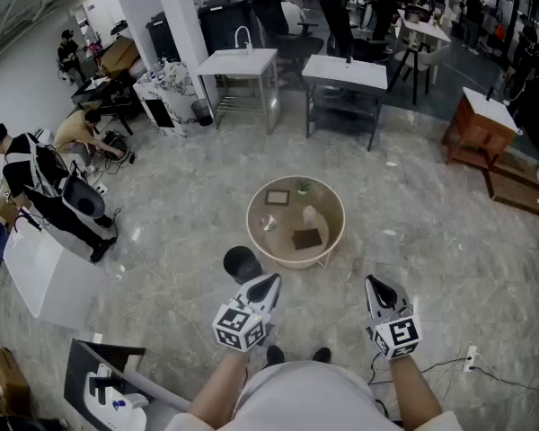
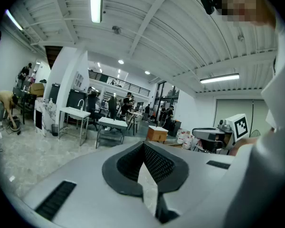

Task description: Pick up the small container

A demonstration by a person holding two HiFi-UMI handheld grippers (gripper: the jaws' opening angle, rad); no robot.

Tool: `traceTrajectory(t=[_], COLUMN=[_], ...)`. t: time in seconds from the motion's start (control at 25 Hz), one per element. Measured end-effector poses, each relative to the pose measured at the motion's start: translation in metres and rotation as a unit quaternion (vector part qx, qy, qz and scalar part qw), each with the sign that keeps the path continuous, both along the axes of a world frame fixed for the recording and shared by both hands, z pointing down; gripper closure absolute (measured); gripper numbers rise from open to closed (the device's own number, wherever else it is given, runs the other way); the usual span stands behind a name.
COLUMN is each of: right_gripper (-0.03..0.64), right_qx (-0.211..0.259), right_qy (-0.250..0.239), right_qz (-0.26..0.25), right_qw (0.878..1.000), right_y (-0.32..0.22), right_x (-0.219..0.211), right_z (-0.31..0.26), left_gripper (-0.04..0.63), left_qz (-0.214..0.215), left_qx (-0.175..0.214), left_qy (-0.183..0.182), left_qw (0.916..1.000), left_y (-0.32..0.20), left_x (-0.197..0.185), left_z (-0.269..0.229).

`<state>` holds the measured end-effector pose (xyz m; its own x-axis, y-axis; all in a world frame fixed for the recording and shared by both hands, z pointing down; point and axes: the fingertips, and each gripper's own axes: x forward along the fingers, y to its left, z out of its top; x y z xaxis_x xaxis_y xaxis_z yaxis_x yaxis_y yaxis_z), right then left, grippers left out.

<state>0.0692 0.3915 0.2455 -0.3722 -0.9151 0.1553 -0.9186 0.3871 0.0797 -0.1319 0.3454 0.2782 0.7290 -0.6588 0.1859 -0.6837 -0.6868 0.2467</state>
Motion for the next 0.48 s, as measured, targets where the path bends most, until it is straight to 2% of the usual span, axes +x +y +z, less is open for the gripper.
traceTrajectory(t=[0.48], right_gripper=[0.607], right_qx=[-0.003], right_qy=[-0.008], right_qz=[0.001], right_qw=[1.0], right_y=[0.0025], right_x=[-0.0059], right_z=[0.0018], left_gripper=[0.581], left_qz=[0.007], left_qx=[0.001], left_qy=[0.0], left_qw=[1.0], left_y=[0.0002], left_x=[0.0013], left_z=[0.0008])
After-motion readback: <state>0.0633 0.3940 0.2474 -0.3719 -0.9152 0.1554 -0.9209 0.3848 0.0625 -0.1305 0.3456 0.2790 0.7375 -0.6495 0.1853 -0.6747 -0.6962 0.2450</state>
